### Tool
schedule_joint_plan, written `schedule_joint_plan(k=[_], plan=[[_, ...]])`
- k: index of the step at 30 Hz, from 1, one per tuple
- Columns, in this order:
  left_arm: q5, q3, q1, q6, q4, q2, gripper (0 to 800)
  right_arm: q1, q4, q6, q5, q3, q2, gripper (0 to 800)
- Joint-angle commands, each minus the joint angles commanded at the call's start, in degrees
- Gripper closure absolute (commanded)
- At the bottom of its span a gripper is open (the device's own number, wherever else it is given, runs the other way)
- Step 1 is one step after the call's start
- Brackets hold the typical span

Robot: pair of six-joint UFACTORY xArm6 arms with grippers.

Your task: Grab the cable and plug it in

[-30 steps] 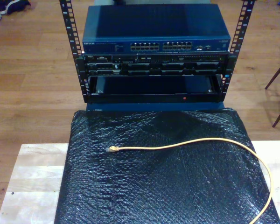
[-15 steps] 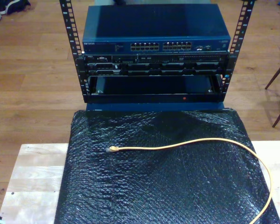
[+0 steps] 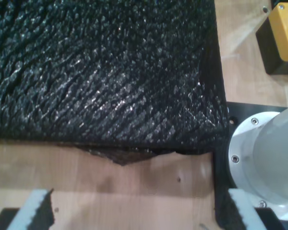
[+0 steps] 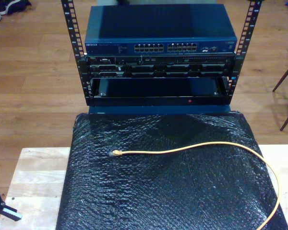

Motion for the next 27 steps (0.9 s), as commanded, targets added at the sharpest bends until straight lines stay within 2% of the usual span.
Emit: schedule_joint_plan(k=[11, 27], plan=[[-0.2, 0.0, -1.1, -1.6, 0.0, -0.3, 0, 4.7, 9.1, 4.1, -0.5, -0.2, 0.0, 8], [-0.4, 0.0, -2.5, -3.4, -4.0, -0.4, 0, 17.5, 9.7, 10.4, -10.9, -0.6, 0.5, 7]])
